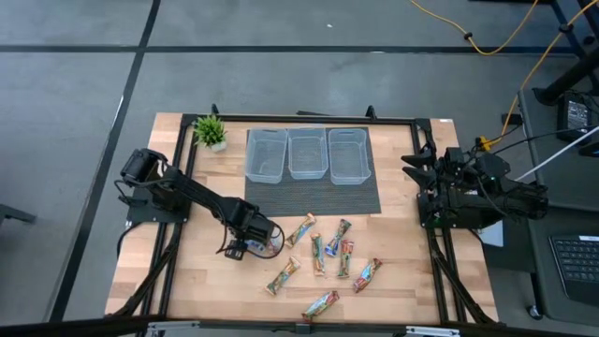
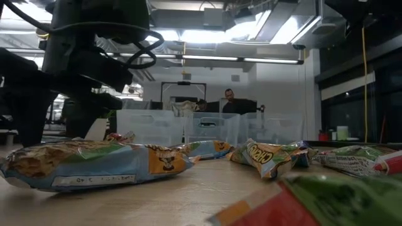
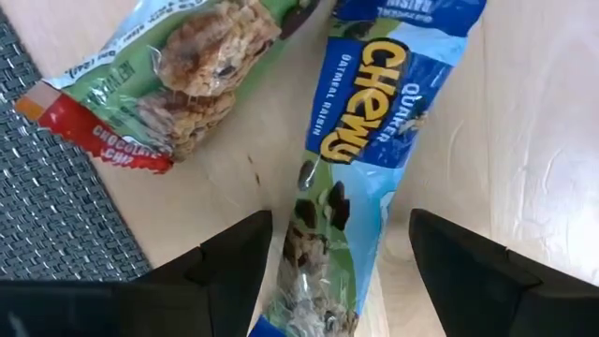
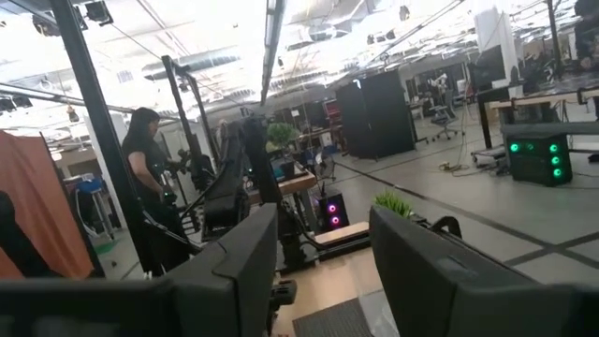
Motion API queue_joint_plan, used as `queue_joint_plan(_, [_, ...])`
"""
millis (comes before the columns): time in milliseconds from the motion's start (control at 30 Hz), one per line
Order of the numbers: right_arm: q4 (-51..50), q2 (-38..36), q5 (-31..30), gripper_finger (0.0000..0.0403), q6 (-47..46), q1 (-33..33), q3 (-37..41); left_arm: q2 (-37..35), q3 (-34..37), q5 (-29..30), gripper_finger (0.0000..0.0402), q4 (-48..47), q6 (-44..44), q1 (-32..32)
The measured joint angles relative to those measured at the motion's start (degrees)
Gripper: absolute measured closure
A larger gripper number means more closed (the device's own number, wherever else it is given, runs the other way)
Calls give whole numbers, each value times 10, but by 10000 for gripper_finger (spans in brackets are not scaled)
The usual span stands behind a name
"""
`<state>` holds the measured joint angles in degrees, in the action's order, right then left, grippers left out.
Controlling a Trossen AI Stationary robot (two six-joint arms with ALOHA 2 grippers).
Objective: Pick and place Granola Bars by type
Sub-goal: Put the blue granola bar into the left transparent bin
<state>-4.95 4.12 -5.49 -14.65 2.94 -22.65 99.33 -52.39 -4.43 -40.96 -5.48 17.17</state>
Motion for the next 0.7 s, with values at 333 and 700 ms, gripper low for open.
queue_joint_plan(333, [0,0,0,228,17,0,0,-22,5,15,247,4,-81,3])
queue_joint_plan(700, [0,0,0,228,19,0,0,-131,-8,-1,381,-57,-238,20])
